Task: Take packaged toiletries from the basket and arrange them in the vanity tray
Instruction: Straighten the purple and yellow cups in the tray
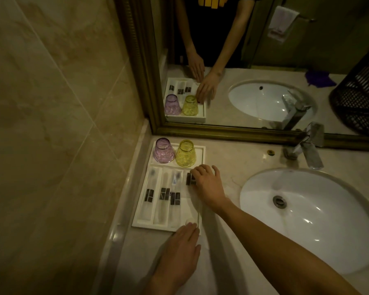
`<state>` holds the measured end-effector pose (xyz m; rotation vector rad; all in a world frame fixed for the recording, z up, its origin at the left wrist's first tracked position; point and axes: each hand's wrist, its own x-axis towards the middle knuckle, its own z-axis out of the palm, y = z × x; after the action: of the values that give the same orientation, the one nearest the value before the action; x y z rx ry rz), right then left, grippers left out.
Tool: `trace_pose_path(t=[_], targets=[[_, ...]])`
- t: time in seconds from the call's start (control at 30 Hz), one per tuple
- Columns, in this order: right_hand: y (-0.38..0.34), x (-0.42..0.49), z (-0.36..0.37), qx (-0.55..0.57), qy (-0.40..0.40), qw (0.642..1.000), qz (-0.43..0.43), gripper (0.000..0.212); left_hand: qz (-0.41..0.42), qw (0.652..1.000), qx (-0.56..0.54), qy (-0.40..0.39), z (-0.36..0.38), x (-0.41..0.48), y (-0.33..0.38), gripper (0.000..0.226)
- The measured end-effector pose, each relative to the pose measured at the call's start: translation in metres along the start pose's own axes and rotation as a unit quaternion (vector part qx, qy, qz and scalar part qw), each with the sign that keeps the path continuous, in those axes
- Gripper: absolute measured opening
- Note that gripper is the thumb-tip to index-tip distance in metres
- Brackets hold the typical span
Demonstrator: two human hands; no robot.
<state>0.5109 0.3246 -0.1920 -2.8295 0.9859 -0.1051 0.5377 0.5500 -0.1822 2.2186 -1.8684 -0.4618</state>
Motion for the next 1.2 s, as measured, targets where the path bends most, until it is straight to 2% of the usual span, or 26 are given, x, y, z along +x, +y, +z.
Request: trace_pose_path(t=[0.1, 0.17, 0.27, 0.33, 0.43, 0.5, 0.6, 0.7, 0.83, 0.97, 1.1, 1.2], targets=[[-0.002, -0.001, 0.004, -0.016, -0.029, 0.999, -0.028, 0.033, 0.001, 1.000, -0.011, -0.027, 0.006, -0.003, -0.001, 0.056], [-0.001, 0.000, 0.005, -0.004, -0.028, 0.999, -0.014, 0.035, 0.000, 1.000, -0.002, -0.025, 0.006, -0.001, -0.003, 0.058], [0.000, 0.017, -0.006, 0.076, 0.077, 0.992, 0.060, 0.038, 0.008, 1.000, 0.006, -0.029, 0.001, -0.001, -0.003, 0.059], [-0.002, 0.038, -0.022, 0.145, 0.120, 0.976, 0.111, 0.053, 0.004, 1.000, -0.006, -0.020, 0.001, -0.003, -0.005, 0.059], [-0.007, 0.071, -0.044, 0.203, 0.082, 0.968, 0.127, 0.080, 0.007, 1.000, -0.014, -0.017, -0.004, -0.007, -0.004, 0.052], [-0.010, 0.087, -0.051, 0.213, 0.054, 0.968, 0.122, 0.085, 0.020, 0.999, -0.014, -0.028, -0.010, -0.007, -0.002, 0.047], [-0.010, 0.099, -0.052, 0.191, 0.013, 0.975, 0.114, 0.071, 0.013, 0.999, -0.019, -0.037, -0.008, -0.006, -0.001, 0.049], [-0.007, 0.099, -0.051, 0.161, 0.004, 0.981, 0.106, 0.058, 0.029, 1.000, 0.004, -0.001, -0.005, -0.003, -0.005, 0.047], [-0.006, 0.097, -0.053, 0.152, 0.001, 0.983, 0.107, 0.055, 0.068, 0.998, -0.007, -0.010, -0.006, 0.000, -0.003, 0.044], [-0.006, 0.096, -0.055, 0.153, -0.005, 0.982, 0.111, 0.056, 0.055, 0.998, -0.018, 0.008, -0.006, 0.000, -0.007, 0.045], [-0.006, 0.094, -0.058, 0.152, -0.008, 0.982, 0.115, 0.057, -0.017, 0.998, -0.068, -0.007, -0.017, 0.013, -0.018, 0.056], [-0.007, 0.092, -0.058, 0.149, -0.006, 0.982, 0.118, 0.057, -0.070, 0.996, -0.047, 0.040, -0.027, 0.032, -0.036, 0.058]])
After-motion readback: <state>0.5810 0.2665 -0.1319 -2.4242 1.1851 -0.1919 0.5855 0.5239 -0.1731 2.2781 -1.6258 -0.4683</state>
